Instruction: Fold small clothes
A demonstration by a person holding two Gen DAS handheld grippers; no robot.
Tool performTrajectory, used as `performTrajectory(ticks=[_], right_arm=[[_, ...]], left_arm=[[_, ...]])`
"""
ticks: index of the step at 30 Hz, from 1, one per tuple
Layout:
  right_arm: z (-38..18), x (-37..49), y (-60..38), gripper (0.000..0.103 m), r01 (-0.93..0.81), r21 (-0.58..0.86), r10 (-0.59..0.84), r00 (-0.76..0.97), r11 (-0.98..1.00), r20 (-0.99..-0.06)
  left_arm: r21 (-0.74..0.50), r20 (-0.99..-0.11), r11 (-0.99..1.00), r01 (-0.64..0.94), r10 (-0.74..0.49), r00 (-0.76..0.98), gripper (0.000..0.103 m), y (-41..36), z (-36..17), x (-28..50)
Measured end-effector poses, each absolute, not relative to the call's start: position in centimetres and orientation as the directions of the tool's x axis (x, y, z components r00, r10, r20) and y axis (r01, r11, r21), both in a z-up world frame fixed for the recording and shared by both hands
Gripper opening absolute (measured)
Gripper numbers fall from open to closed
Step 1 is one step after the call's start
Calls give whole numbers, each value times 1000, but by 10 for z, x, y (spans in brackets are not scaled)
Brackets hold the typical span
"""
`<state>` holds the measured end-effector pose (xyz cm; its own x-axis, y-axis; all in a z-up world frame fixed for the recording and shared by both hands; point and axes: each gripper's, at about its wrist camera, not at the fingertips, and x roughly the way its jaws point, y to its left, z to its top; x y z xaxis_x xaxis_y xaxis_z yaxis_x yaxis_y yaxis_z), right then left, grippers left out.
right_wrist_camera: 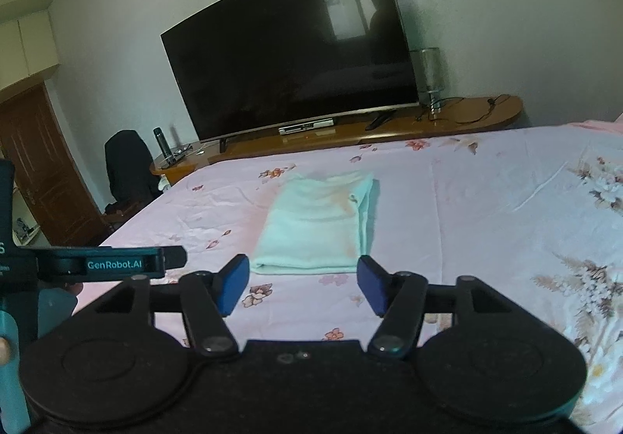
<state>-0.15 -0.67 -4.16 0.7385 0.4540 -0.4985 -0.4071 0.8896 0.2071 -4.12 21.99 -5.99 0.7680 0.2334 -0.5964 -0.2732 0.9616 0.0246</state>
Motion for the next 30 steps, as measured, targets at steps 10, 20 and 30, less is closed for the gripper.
performTrajectory(ticks=[10,20,30], right_arm=[[-26,4,-24,101,-313,155,348,790,937,-504],[-30,12,-17,102,-245,122,271,795,962,-543],[-33,17,-21,102,-250,144,287,782,958,-554]], left_arm=[[94,-595,954,-284,283,753,103,220,-62,-38],[53,-644,957,-284,250,723,103,221,-65,-35],[38,-660,963,-268,226,717,103,217,-64,-33]])
